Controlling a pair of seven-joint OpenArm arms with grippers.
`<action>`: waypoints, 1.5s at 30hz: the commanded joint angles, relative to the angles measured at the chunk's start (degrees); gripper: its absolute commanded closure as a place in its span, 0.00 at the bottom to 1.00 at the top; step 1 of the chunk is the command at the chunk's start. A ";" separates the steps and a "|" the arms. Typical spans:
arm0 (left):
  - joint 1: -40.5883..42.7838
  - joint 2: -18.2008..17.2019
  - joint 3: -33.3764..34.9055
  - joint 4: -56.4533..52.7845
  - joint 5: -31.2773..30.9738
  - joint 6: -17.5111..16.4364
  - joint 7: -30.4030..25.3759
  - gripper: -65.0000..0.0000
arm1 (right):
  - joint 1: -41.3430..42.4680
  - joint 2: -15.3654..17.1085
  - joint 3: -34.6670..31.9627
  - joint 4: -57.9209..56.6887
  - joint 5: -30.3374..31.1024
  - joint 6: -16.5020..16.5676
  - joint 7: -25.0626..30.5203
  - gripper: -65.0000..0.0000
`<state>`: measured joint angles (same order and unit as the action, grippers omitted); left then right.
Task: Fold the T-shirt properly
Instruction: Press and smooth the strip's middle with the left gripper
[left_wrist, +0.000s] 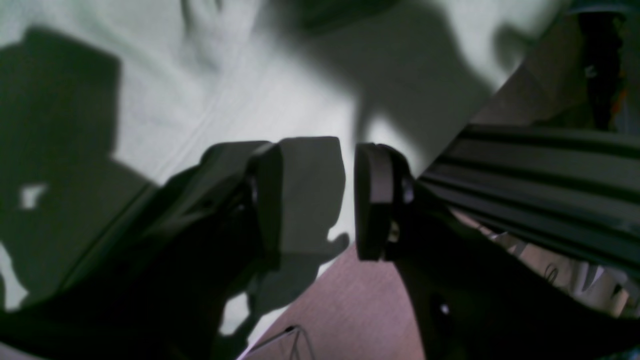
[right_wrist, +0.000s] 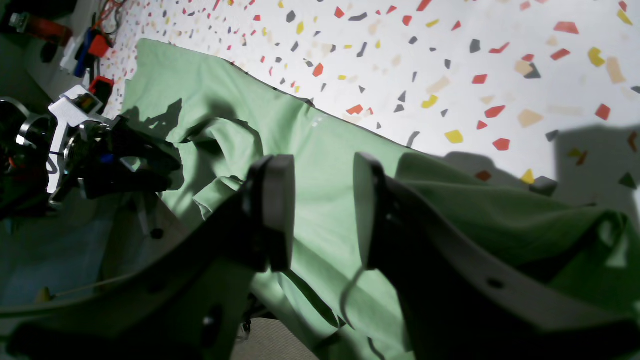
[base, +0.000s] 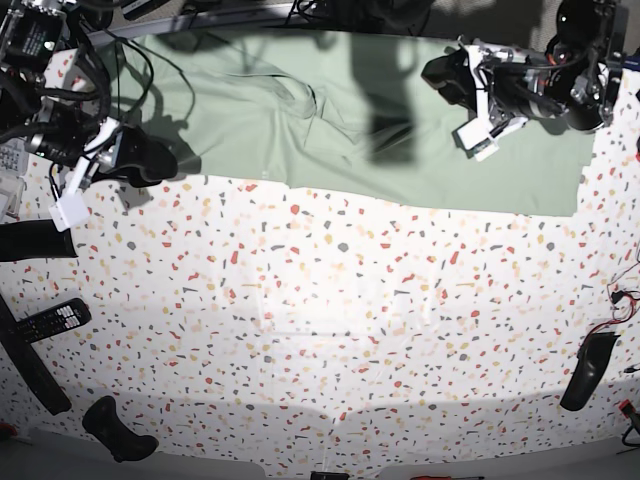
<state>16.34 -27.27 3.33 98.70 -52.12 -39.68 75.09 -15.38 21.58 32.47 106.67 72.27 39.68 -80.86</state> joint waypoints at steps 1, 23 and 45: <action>-0.31 -1.27 -0.28 1.09 -3.32 -0.32 -2.78 0.67 | 0.46 0.81 0.44 1.01 1.66 0.32 0.86 0.70; -1.60 16.85 -0.17 3.87 29.05 -0.32 -32.81 0.64 | 0.46 0.83 13.16 1.01 -4.37 0.32 6.21 0.70; -3.06 16.92 -0.15 -3.15 23.17 -0.32 -26.53 0.50 | 0.46 0.83 17.14 1.01 -4.15 0.32 2.38 0.70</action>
<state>13.78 -10.33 3.27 94.85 -28.16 -39.53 49.84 -15.25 21.41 49.23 106.67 66.48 39.68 -79.37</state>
